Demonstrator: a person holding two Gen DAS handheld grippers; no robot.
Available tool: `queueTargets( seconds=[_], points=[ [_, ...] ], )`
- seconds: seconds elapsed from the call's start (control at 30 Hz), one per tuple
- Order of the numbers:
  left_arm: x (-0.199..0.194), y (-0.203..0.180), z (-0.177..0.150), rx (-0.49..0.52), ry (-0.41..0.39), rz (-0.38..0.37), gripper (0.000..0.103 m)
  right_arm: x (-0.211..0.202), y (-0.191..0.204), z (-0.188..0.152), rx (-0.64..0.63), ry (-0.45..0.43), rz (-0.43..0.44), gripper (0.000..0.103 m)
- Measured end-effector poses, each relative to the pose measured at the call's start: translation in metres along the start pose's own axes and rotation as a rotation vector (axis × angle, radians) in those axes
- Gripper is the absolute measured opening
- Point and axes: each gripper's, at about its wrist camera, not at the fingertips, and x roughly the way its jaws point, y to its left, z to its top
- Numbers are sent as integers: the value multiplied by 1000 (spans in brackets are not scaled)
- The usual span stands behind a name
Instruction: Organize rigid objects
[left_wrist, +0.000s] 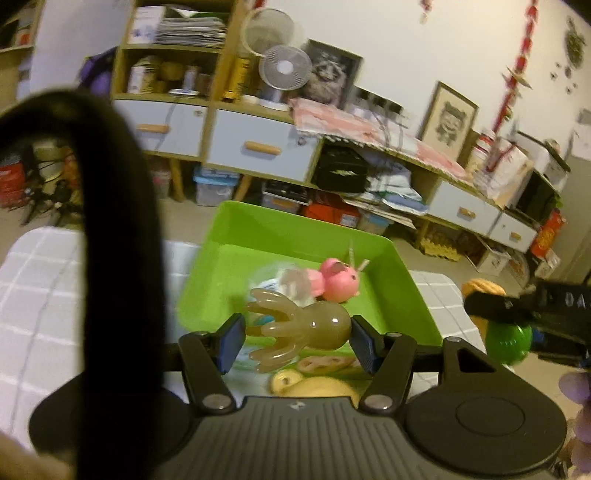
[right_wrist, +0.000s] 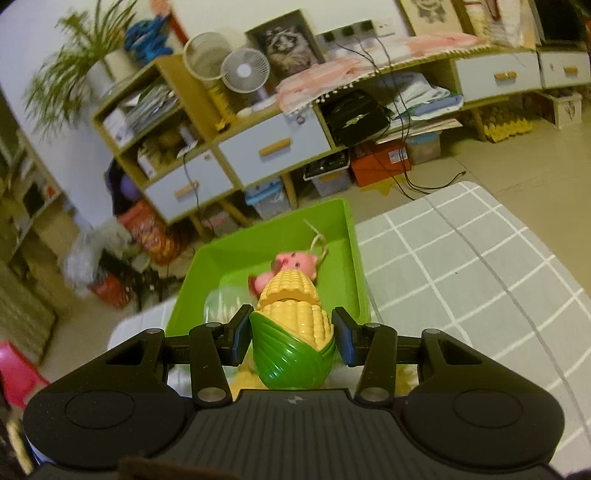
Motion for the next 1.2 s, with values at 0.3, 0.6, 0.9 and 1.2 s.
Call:
queueTargets(
  seconds=[0.3, 0.6, 0.9, 1.2],
  points=[
    [42, -33, -1, 70, 44, -89, 33, 28, -15, 7, 97, -17, 26, 51],
    [62, -40, -7, 67, 52, -109, 33, 50, -13, 2, 118, -12, 28, 51],
    [67, -29, -5, 19, 24, -111, 33, 55, -13, 0, 112, -6, 24, 52],
    [55, -32, 1, 7, 45, -120, 67, 35, -13, 7, 110, -11, 36, 81]
  ],
)
